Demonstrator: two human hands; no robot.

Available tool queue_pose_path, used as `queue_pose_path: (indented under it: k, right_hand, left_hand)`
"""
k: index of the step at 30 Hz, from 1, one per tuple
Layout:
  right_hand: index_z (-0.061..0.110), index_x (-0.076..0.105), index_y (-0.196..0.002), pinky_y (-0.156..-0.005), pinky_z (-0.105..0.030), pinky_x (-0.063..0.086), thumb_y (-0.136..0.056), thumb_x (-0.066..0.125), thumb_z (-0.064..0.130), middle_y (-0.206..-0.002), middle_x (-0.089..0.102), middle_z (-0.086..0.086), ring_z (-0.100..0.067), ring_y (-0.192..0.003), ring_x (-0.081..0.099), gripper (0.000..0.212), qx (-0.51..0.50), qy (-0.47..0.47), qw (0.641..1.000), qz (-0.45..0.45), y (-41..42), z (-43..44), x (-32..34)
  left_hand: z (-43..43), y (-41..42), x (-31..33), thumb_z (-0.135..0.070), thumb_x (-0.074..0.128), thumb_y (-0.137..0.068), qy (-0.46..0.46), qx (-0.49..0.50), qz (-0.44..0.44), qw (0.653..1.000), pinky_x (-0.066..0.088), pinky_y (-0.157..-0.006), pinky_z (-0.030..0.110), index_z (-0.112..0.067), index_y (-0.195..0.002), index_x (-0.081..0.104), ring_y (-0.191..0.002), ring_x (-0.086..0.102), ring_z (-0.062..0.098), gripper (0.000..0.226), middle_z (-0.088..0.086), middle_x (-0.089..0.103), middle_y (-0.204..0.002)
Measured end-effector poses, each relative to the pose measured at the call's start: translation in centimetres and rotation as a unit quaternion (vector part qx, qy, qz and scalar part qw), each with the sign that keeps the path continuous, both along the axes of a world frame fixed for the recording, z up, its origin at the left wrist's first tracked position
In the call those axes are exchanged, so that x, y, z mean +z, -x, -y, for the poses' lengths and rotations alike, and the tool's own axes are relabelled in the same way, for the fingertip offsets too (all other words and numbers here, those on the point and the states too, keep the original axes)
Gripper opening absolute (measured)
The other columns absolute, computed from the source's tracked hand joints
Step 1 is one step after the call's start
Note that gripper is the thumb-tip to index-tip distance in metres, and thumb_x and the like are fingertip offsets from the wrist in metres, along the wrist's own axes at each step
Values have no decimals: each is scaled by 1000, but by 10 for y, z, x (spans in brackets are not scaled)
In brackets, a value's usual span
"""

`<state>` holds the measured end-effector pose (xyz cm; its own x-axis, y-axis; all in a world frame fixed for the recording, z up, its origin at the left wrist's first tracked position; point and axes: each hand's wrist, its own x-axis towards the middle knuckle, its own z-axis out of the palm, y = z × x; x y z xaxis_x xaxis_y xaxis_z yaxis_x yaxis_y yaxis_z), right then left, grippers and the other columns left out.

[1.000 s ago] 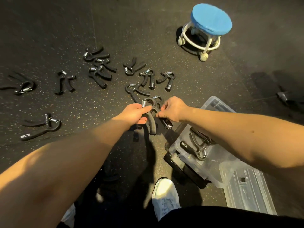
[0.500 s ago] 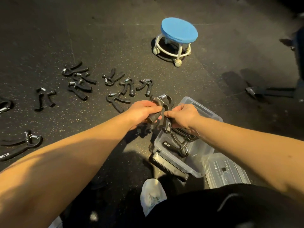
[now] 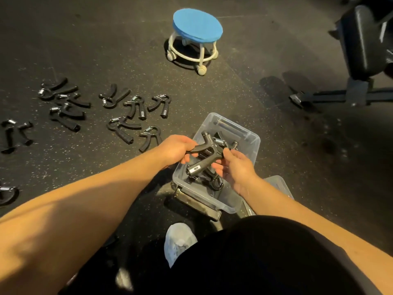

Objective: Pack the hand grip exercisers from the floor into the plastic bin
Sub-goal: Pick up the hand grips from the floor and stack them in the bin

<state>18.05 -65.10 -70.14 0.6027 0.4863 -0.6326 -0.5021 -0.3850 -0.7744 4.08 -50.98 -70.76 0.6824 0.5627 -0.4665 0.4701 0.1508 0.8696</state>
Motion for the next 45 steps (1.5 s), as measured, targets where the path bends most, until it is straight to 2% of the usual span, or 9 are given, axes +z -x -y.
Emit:
queue_pose_path:
  k: [12,15,18,26,31,34,37,41,45]
  right_hand:
    - [-2,61,-119,-69,-26,63,-97,64,9,-105,74,-20,-26,-88,76,25,-177,-47,980,-74,7,29,-14]
    - [-3,61,-119,-71,-29,63,-97,64,9,-103,74,-20,-26,-85,77,26,-233,-44,967,-90,11,25,-20]
    - [3,55,-131,-72,-31,64,-96,64,6,-96,71,-12,-20,-76,75,36,-272,-36,959,-77,17,23,-27]
    - [19,39,-150,-77,-21,60,-94,68,13,-93,72,3,-9,-80,71,63,5,33,984,175,4,45,-43]
    - [27,38,-148,-106,-29,41,-76,85,24,-131,49,3,-13,-124,50,87,225,120,879,404,-24,49,-49]
    - [37,10,-157,-100,-42,48,-78,83,34,-135,47,-3,-21,-123,49,108,377,166,782,467,-41,48,-49]
    - [31,19,-158,-94,-40,47,-78,80,48,-130,50,-8,-28,-121,50,102,477,228,671,520,-57,44,-49]
    - [26,36,-152,-95,-40,47,-77,82,42,-124,50,-9,-29,-118,49,89,509,235,658,502,-66,36,-52]
    - [24,41,-150,-96,-40,46,-75,85,39,-121,51,-10,-31,-116,50,88,522,239,663,481,-72,27,-59]
  left_hand:
    - [20,-19,-23,-32,68,-91,-54,54,-6,997,50,-82,30,-17,-135,51,-83,64,12,50,-9,63,-83]
    - [32,-16,-29,-26,68,-92,-35,33,-2,999,55,-83,31,-18,-148,38,-91,68,18,64,0,65,-115]
    - [39,-16,-32,-18,68,-92,-198,-71,-54,976,48,-89,27,-25,-143,48,-101,61,14,55,-2,58,-124]
    - [22,-19,-48,-30,70,-88,-345,-200,-81,914,48,-87,39,-26,-109,68,-95,57,17,21,-7,58,-103]
    - [17,-20,-59,-28,70,-91,-354,-225,-66,905,46,-91,35,-29,-123,65,-100,54,12,33,-11,57,-115]
    - [18,-22,-61,-29,69,-91,-358,-235,-70,901,47,-92,36,-29,-125,64,-103,56,15,34,-9,58,-117]
    - [20,-24,-61,-30,69,-91,-381,-254,-79,886,47,-93,39,-28,-123,65,-104,57,18,32,-6,60,-117]
    - [27,-30,-64,-34,72,-87,-416,-270,-113,861,49,-91,39,-29,-119,62,-108,55,18,33,-7,55,-115]
    - [39,-43,-70,-23,81,-79,-410,-224,-133,874,50,-98,42,-24,-142,37,-129,41,19,78,-4,33,-143]
